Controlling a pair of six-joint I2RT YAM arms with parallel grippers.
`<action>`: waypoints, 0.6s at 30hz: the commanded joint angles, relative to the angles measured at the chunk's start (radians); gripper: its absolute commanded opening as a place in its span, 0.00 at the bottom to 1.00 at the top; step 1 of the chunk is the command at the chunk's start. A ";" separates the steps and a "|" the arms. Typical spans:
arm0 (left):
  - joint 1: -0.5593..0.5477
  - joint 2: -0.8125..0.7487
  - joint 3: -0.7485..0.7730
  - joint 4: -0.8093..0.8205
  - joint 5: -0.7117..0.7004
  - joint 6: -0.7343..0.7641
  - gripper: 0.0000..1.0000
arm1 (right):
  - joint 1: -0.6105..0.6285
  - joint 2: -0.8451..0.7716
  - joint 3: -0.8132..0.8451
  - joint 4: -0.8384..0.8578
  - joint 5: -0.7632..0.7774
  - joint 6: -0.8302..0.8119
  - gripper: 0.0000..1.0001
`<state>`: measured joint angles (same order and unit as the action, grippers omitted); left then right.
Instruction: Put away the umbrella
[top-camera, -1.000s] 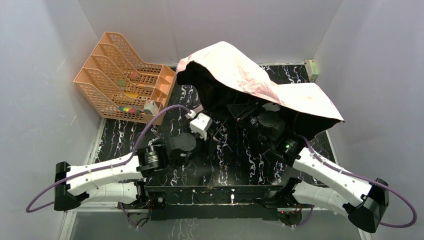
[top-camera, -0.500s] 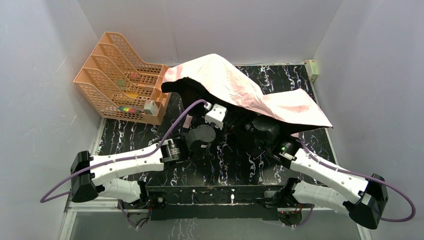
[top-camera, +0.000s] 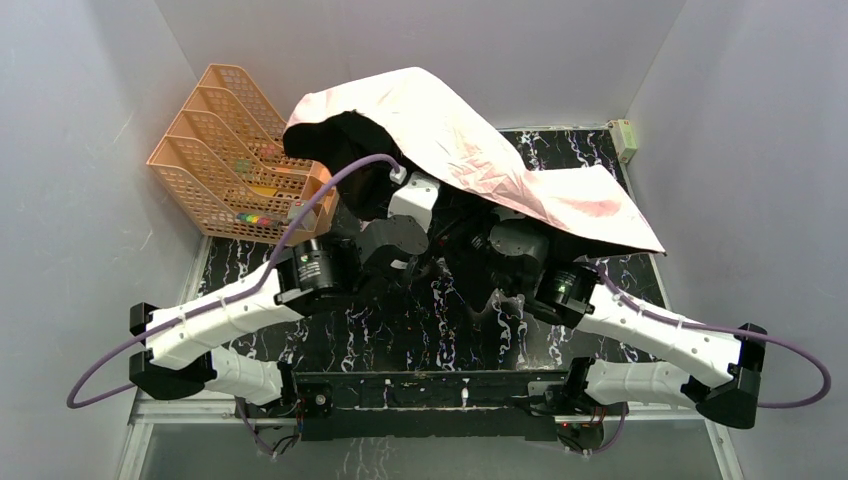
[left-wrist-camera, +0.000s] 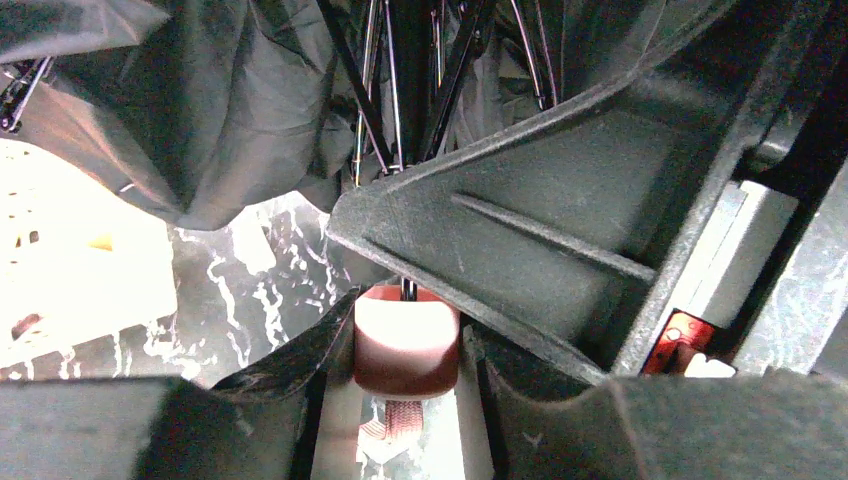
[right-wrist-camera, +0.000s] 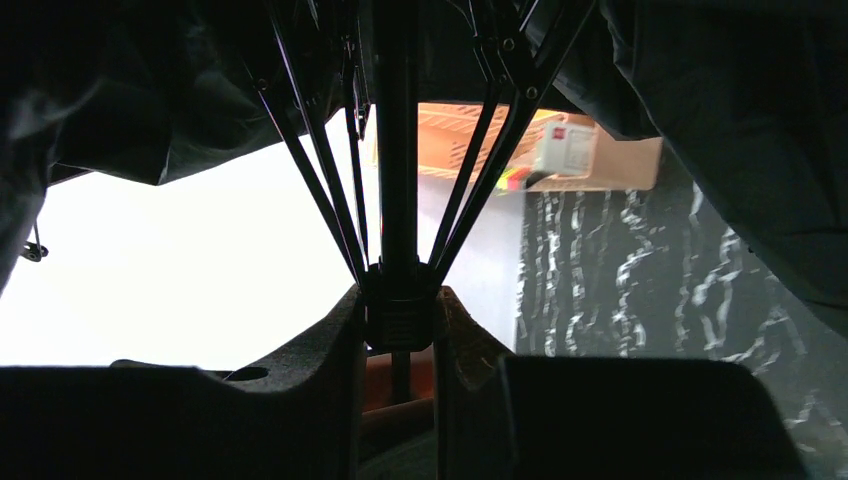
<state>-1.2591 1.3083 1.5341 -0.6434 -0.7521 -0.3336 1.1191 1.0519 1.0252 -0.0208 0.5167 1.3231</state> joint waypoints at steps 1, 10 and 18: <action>0.006 0.116 0.198 -0.206 -0.024 -0.142 0.00 | 0.197 0.036 0.056 0.039 -0.217 0.063 0.00; 0.024 0.052 -0.183 -0.068 -0.008 -0.293 0.00 | 0.063 -0.066 -0.212 0.001 -0.137 0.110 0.00; 0.129 0.098 -0.546 0.419 0.098 -0.295 0.00 | -0.116 -0.072 -0.450 0.120 -0.244 0.007 0.00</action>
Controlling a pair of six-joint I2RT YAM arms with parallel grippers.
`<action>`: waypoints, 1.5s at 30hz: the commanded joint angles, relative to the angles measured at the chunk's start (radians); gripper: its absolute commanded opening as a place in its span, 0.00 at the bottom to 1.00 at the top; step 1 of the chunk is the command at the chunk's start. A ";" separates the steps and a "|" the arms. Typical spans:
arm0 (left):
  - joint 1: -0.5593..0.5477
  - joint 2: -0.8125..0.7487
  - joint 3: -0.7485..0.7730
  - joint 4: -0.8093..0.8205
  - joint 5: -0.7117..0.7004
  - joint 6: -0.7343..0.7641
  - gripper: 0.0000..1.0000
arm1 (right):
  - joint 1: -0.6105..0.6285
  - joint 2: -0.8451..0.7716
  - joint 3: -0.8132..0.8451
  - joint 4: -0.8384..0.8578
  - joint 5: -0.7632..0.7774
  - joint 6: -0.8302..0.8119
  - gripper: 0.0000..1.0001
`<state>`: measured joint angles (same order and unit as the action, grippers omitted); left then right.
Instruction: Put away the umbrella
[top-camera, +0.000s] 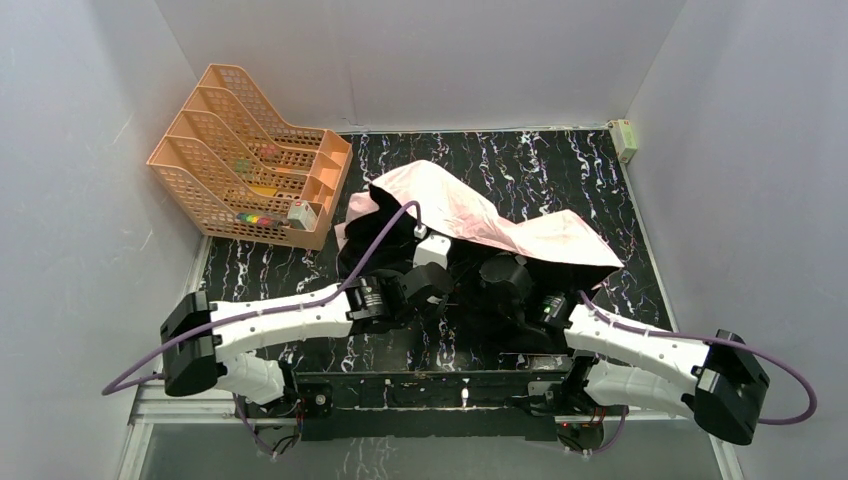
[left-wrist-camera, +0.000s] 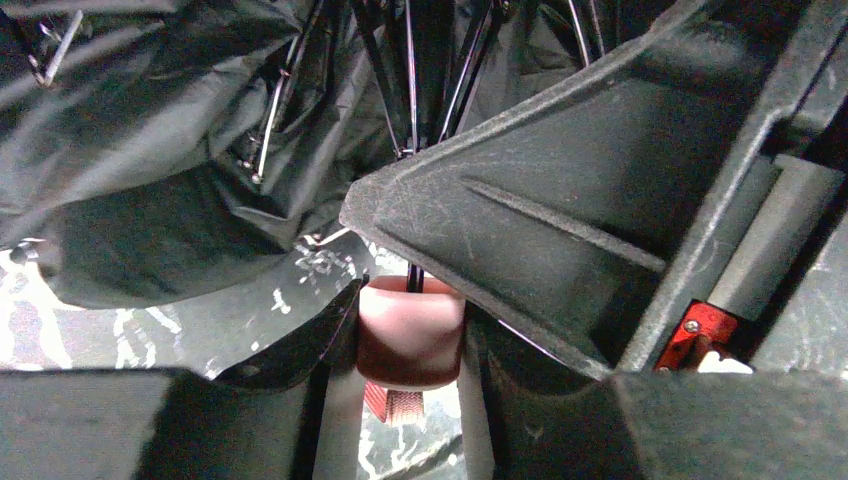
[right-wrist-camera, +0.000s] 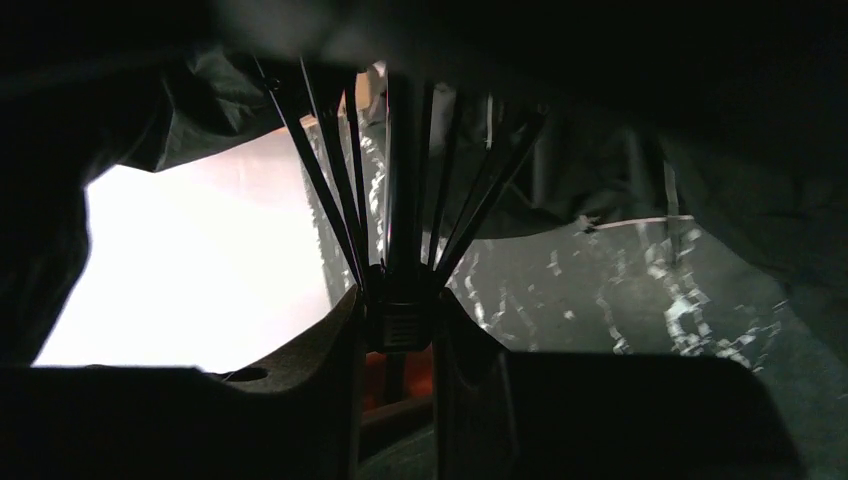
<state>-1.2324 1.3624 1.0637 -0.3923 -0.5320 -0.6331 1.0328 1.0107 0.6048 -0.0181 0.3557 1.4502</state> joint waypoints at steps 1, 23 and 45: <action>0.110 0.065 -0.086 0.203 -0.119 0.005 0.00 | -0.039 -0.026 -0.045 0.132 -0.087 -0.127 0.00; 0.192 0.217 -0.194 0.299 -0.018 -0.043 0.00 | -0.058 -0.426 -0.213 -0.353 0.032 -0.076 0.68; 0.234 0.226 -0.151 0.339 0.129 0.000 0.37 | -0.057 -0.348 0.197 -0.585 0.043 -0.600 0.67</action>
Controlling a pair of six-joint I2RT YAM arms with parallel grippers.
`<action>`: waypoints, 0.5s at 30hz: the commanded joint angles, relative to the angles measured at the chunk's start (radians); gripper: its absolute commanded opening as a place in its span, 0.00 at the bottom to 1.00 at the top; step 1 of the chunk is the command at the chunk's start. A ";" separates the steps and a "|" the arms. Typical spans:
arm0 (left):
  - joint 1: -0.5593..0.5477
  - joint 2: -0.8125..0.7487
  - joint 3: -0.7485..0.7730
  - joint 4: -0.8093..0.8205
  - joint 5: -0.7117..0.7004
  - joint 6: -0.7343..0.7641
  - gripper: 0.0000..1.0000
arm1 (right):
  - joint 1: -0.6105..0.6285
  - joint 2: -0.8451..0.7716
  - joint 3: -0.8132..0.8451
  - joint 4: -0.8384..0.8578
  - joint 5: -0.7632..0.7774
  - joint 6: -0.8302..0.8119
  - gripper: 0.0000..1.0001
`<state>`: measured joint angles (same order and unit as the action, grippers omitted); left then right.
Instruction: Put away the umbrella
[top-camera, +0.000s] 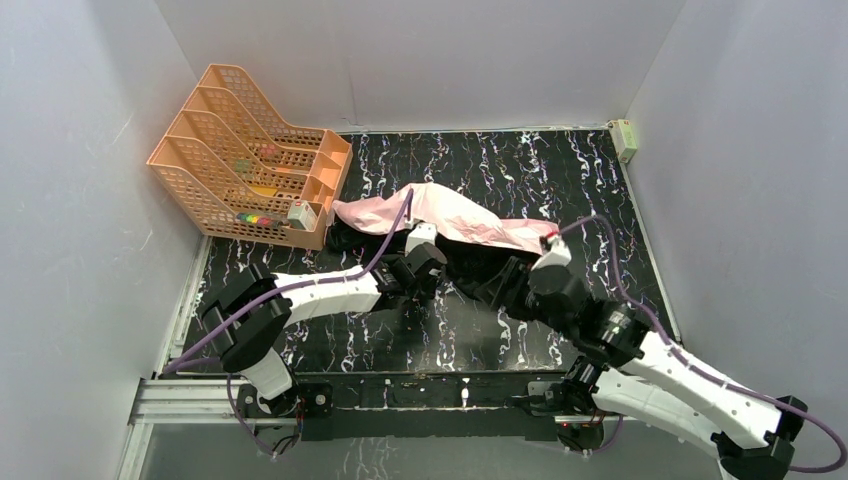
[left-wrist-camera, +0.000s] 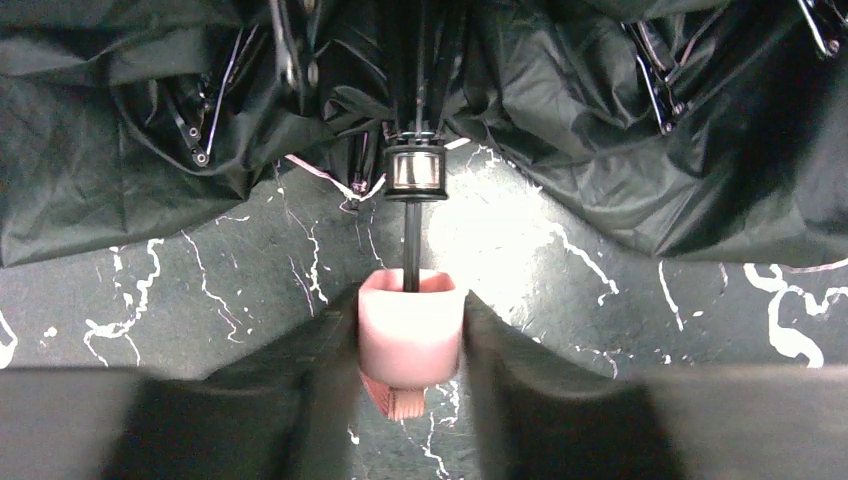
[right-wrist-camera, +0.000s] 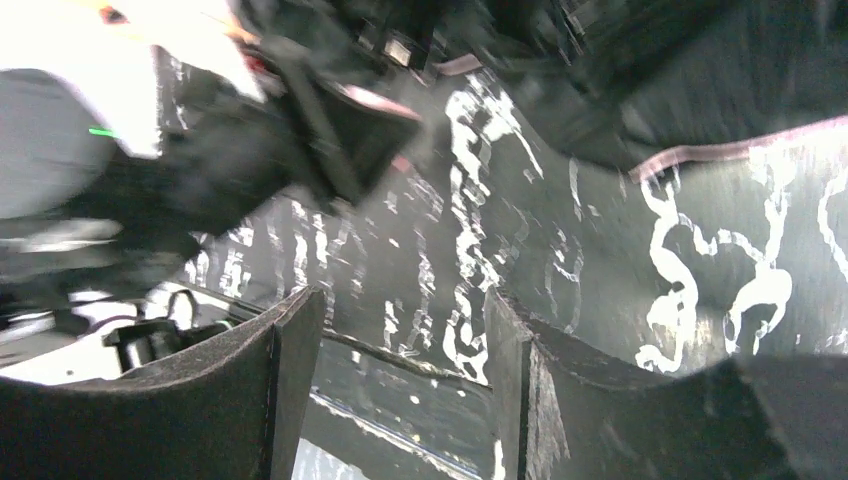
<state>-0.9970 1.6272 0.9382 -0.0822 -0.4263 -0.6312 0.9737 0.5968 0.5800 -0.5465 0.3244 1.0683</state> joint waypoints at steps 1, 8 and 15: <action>-0.002 -0.055 -0.038 0.031 0.039 -0.004 0.49 | 0.002 0.104 0.276 -0.075 0.065 -0.274 0.67; -0.006 -0.260 -0.062 -0.014 0.246 0.063 0.90 | -0.024 0.497 0.669 -0.248 0.032 -0.582 0.68; 0.006 -0.463 0.068 -0.250 0.180 0.095 0.91 | -0.409 0.677 0.755 -0.248 -0.181 -0.694 0.72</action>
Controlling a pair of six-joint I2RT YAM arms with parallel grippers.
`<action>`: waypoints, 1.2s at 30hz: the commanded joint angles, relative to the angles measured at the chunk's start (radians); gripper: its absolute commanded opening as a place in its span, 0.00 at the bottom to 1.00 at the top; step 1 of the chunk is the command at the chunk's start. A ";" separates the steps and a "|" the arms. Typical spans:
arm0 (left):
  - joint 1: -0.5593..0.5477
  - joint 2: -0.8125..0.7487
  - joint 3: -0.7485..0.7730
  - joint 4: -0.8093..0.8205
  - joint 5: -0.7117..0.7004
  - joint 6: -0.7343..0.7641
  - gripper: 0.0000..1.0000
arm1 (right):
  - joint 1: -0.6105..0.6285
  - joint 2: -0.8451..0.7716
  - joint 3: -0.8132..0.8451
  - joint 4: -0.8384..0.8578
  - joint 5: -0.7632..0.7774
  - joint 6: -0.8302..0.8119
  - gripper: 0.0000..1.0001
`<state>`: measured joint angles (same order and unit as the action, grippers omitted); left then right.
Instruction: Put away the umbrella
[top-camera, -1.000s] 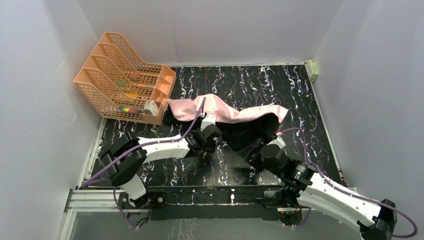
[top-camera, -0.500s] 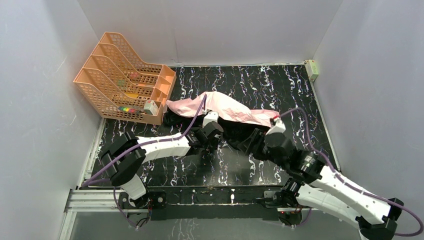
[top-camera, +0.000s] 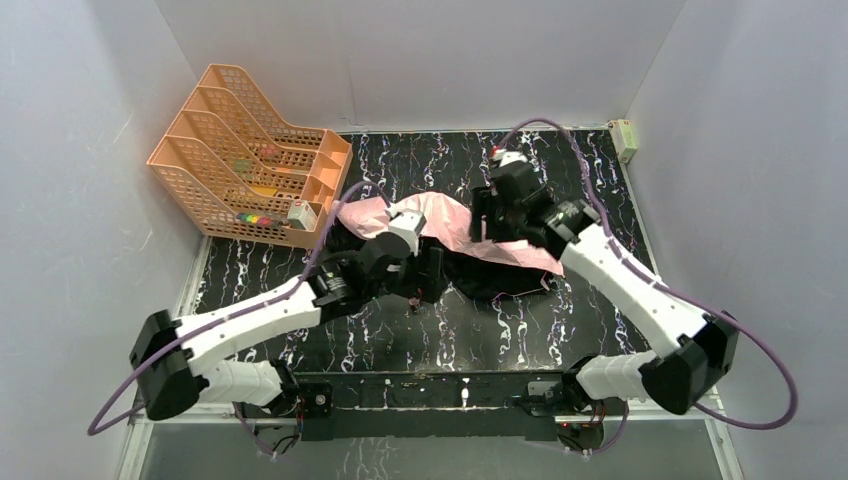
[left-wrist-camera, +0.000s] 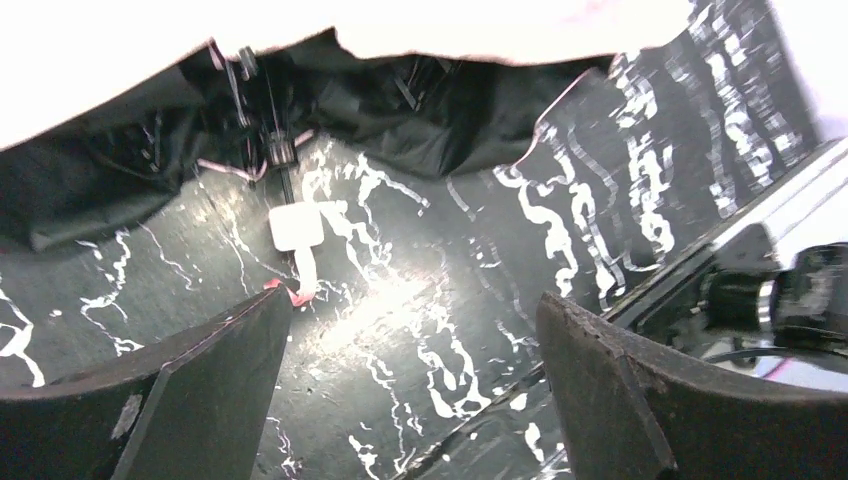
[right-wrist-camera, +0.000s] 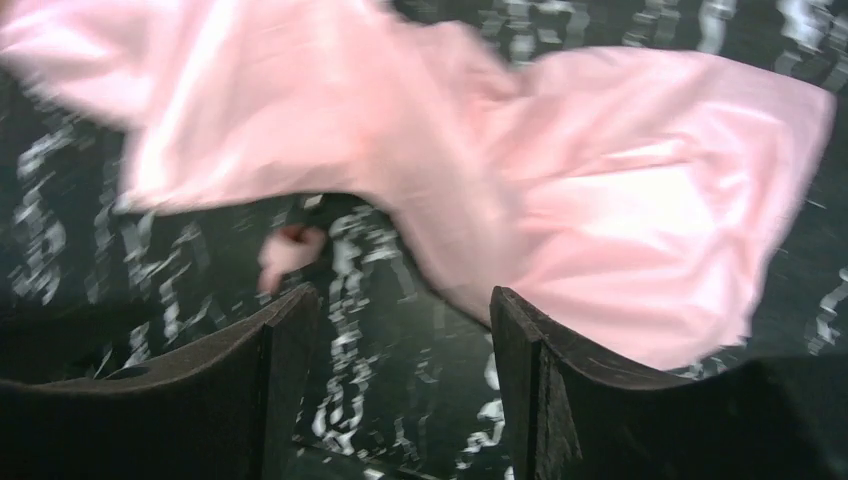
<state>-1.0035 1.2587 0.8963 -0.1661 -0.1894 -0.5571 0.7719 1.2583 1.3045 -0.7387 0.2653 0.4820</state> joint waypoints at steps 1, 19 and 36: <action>0.039 -0.095 0.148 -0.215 -0.090 0.018 0.90 | -0.273 0.014 0.015 -0.029 -0.159 -0.097 0.72; 0.605 0.397 0.564 -0.304 0.038 0.269 0.73 | -0.667 0.017 -0.324 0.164 -0.061 0.040 0.82; 0.662 0.659 0.502 -0.277 0.105 0.303 0.10 | -0.670 0.270 -0.327 0.233 -0.039 -0.092 0.15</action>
<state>-0.3237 1.9083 1.4136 -0.4500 -0.1600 -0.2577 0.1059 1.4471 0.9131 -0.5129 0.3084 0.4473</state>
